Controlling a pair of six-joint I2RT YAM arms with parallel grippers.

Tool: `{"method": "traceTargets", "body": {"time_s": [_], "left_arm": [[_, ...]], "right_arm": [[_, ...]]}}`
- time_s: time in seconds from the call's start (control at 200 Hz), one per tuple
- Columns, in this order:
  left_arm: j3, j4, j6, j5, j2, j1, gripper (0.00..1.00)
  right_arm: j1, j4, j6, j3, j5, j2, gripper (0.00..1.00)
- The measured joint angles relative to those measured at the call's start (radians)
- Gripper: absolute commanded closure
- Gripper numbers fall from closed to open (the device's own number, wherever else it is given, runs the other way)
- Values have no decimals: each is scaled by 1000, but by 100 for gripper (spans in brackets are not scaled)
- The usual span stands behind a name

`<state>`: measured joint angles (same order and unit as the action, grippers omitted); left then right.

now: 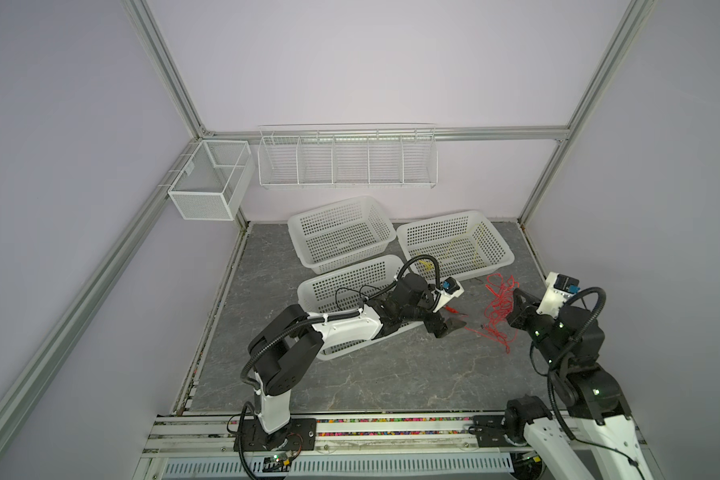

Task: Untangle the cables
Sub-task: 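Move the left gripper down to the red tangle and grasp a red wire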

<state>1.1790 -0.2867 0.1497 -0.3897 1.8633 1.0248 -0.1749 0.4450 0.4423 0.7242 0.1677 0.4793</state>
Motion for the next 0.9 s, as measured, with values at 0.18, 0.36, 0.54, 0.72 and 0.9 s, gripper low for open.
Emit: {"method": "traceTargets", "body": {"time_s": [0.18, 0.36, 0.54, 0.72, 0.9], "left_arm": [[16, -16, 69, 46, 37, 17, 12], [56, -23, 161, 117, 111, 55, 12], [93, -21, 241, 164, 170, 96, 13], [119, -37, 281, 187, 200, 106, 17], [159, -45, 314, 200, 250, 128, 21]], "right_arm": [[0, 0, 6, 0, 1, 10, 94], [0, 4, 6, 11, 0, 18, 94], [0, 4, 6, 15, -3, 34, 94], [0, 4, 6, 15, -4, 44, 94], [0, 4, 7, 16, -4, 46, 94]]}}
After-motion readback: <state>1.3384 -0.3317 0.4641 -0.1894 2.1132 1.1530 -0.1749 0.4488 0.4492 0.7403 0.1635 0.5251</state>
